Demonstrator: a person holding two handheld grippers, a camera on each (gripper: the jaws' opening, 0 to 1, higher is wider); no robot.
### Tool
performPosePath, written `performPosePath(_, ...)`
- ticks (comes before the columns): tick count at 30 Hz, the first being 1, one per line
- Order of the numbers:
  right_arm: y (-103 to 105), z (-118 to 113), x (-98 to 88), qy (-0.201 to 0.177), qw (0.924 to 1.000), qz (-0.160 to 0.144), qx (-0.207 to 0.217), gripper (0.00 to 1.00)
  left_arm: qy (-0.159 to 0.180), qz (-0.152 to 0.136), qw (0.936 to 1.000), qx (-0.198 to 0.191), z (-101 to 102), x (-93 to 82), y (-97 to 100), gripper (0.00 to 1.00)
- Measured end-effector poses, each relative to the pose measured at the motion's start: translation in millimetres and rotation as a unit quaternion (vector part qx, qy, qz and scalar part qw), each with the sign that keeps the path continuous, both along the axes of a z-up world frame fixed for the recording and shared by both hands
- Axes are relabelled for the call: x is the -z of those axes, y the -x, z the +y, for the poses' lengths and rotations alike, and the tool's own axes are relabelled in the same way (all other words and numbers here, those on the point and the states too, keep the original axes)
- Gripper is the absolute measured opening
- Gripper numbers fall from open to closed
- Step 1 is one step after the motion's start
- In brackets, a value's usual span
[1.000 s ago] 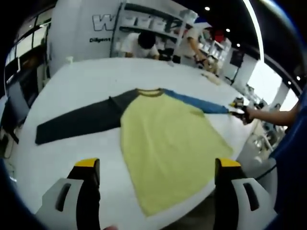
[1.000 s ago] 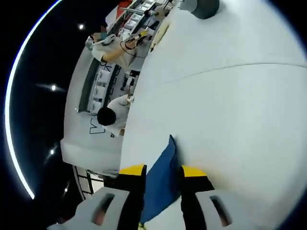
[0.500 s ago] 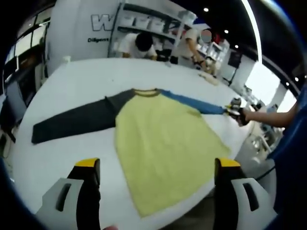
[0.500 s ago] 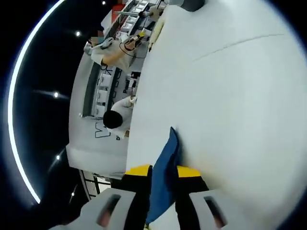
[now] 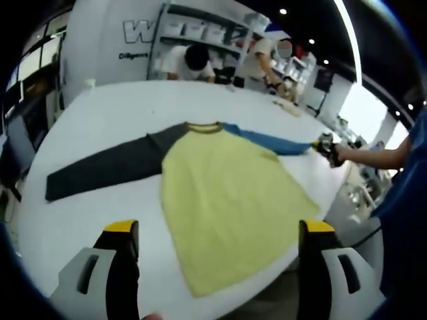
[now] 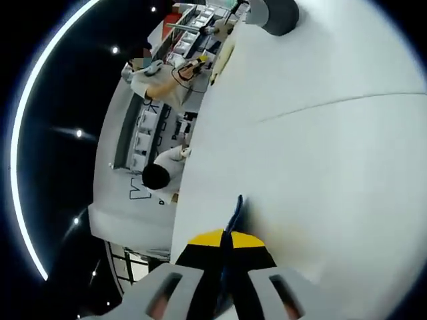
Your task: Fold the garment on the visible template until the final outline fits inside the template.
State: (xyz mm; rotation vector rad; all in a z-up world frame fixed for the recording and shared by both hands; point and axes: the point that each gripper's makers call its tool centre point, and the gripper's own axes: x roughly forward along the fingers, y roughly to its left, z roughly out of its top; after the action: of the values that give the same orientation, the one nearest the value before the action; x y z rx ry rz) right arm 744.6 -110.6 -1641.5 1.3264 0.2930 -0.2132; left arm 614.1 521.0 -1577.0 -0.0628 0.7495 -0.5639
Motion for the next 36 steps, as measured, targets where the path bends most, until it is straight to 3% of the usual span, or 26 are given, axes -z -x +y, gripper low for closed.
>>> performPosePath(5,-8,-13,-22.0,0.01,0.9997,-0.021,0.01,0.0,0.003,0.002,1.0,0.007,-4,2.5,-0.4,0.97)
performPosePath(10,-27,-6,-53.5,0.024,0.9979,-0.061,0.0,0.0,0.004,0.006,0.9999,0.015,-1,6.8,0.5,0.97)
performPosePath(12,-36,5,-73.9,0.031,0.9952,-0.092,-0.014,0.0,0.006,0.004,0.9998,0.018,3,8.1,-0.1,0.97)
performPosePath(23,-57,74,-143.7,0.054,0.9833,-0.151,-0.086,0.0,0.018,0.002,0.9996,0.022,9,6.9,3.6,0.97)
performPosePath(24,-61,95,-158.9,0.062,0.978,-0.165,-0.112,0.0,0.018,0.0,0.9995,0.026,10,5.2,6.1,0.97)
performPosePath(26,-62,104,-164.0,0.065,0.9761,-0.167,-0.122,0.0,0.019,0.001,0.9994,0.029,11,4.6,7.2,0.97)
performPosePath(28,-66,147,-183.3,0.077,0.9661,-0.177,-0.172,0.0,0.019,0.003,0.9989,0.042,14,2.5,12.7,0.98)
performPosePath(29,-65,153,-185.4,0.077,0.9648,-0.177,-0.179,0.0,0.019,0.003,0.9989,0.043,14,2.1,13.5,0.98)
performPosePath(32,-66,199,-197.8,0.104,0.9509,-0.181,-0.228,0.0,0.018,0.0,0.9982,0.057,15,-1.3,18.6,0.98)
performPosePath(36,-61,255,-216.9,0.109,0.9406,-0.189,-0.261,0.0,0.024,-0.006,0.9977,0.062,19,-4.5,21.4,0.97)
